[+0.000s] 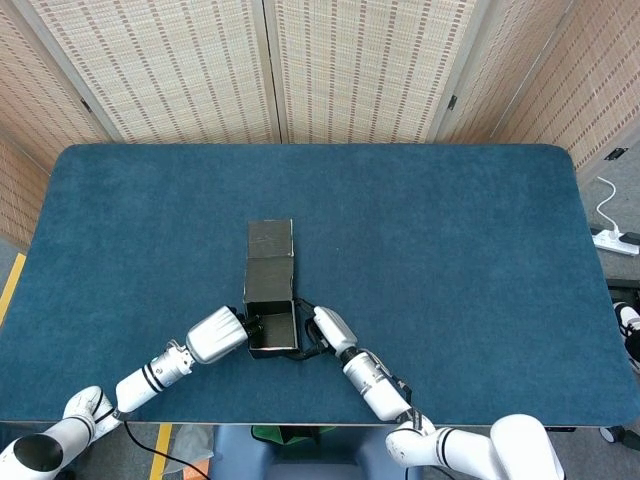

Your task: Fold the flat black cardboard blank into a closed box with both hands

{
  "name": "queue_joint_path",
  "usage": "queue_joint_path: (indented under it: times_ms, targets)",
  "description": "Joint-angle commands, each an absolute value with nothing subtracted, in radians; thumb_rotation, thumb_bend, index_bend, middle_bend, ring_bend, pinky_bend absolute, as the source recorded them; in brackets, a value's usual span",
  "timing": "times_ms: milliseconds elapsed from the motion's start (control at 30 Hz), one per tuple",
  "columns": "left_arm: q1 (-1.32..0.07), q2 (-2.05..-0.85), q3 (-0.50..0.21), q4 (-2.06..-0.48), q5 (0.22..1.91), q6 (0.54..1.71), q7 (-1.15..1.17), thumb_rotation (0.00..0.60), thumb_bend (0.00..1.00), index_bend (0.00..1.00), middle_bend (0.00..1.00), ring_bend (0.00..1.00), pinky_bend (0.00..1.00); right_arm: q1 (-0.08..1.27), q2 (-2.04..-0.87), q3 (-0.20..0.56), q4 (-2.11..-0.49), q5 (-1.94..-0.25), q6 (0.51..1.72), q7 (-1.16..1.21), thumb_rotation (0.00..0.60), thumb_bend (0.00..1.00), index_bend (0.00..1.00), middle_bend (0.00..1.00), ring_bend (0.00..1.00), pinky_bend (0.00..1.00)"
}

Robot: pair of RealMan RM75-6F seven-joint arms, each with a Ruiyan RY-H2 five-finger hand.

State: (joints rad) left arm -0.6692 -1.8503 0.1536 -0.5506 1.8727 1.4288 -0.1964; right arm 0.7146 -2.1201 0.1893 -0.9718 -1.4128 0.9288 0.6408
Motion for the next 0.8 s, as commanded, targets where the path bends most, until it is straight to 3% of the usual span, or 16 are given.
queue_joint_path:
  times_ms: [33,267,567,800]
  targets:
    - [-0.67,-1.851,0.155,-0.553,1.871,1.439,-0.201,0.6,0.36,0.68,0.66,0.8,0.85,0.712,-2.122,0.19,-0.972,-1.411,0.932,0.638,0.6,0.24,0.53,0.61,0.79,1.0]
    - [-0.665,-1.858,0.164,-0.538,1.871,1.467,-0.222,0.6,0.36,0.72,0.71,0.81,0.85,0.707,-2.13,0.2,-0.974,-1.403,0.942,0.637,0.6,0.24,0.53,0.61,0.79,1.0]
    - [-0.661,-1.806,0.132,-0.637,1.831,1.492,-0.235,0.6,0.33,0.35,0.38,0.8,0.85,0.715,-2.139,0.248,-0.965,-1.37,0.942,0.634,0.6,0.24,0.53,0.61,0.79,1.0]
    - [-0.657,-1.739,0.105,-0.754,1.812,1.524,-0.216,0.6,0.31,0.22,0.29,0.77,0.86,0.739,-2.157,0.301,-0.927,-1.334,0.929,0.622,0.6,0.24,0.53,0.59,0.79,1.0]
